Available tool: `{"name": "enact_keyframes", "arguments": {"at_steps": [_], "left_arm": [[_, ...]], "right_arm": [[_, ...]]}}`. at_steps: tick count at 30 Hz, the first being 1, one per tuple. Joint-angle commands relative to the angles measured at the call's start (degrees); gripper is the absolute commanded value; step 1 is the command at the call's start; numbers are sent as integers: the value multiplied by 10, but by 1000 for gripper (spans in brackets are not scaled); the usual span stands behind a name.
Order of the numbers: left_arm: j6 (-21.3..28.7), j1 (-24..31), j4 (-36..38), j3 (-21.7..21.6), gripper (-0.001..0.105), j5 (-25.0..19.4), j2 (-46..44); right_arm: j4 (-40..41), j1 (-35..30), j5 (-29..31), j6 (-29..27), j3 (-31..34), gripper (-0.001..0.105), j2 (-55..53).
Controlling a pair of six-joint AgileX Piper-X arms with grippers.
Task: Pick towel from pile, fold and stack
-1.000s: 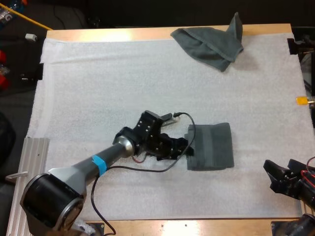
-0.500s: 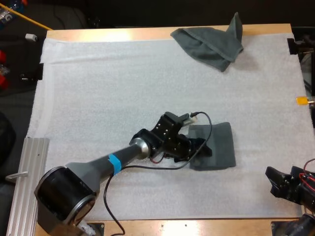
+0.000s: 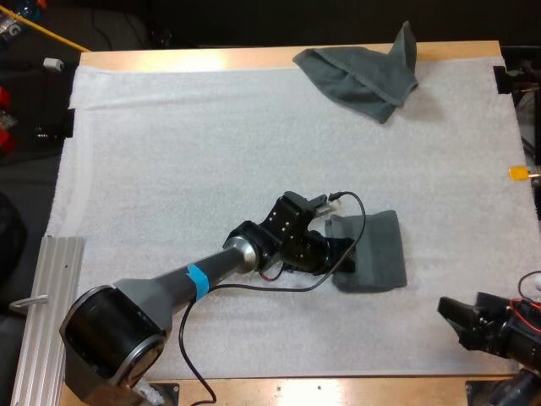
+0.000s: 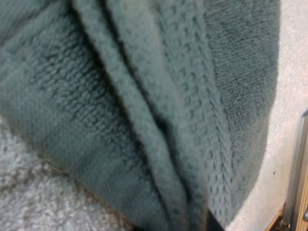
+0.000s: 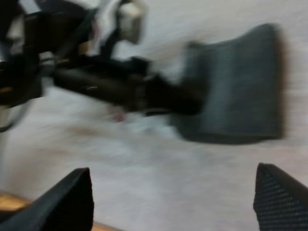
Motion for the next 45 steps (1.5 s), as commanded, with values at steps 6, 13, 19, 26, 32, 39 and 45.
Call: {"name": "enact_keyframes", "arguments": {"at_steps": [6, 13, 19, 26, 32, 39, 45], "left_arm": [[90, 35, 66, -5, 0, -7, -57], [229, 136, 213, -5, 0, -22, -92], [366, 224, 351, -5, 0, -102, -118], [492, 308, 455, -6, 0, -261, -146], [521, 386, 474, -5, 0, -337, -173], [549, 476, 480, -5, 0, -397, -195], [557, 499, 482, -5, 0, -433, -195]], "right_arm": [[-45, 2, -117, 10, -1, 67, -2], [-61, 2, -204, 52, -1, 67, 0], [-86, 2, -203, 55, 0, 67, 0], [-88, 2, -203, 64, 0, 67, 0], [-88, 2, -203, 64, 0, 67, 0], [-88, 2, -186, 64, 0, 67, 0], [-88, 2, -177, 64, 0, 67, 0]]}}
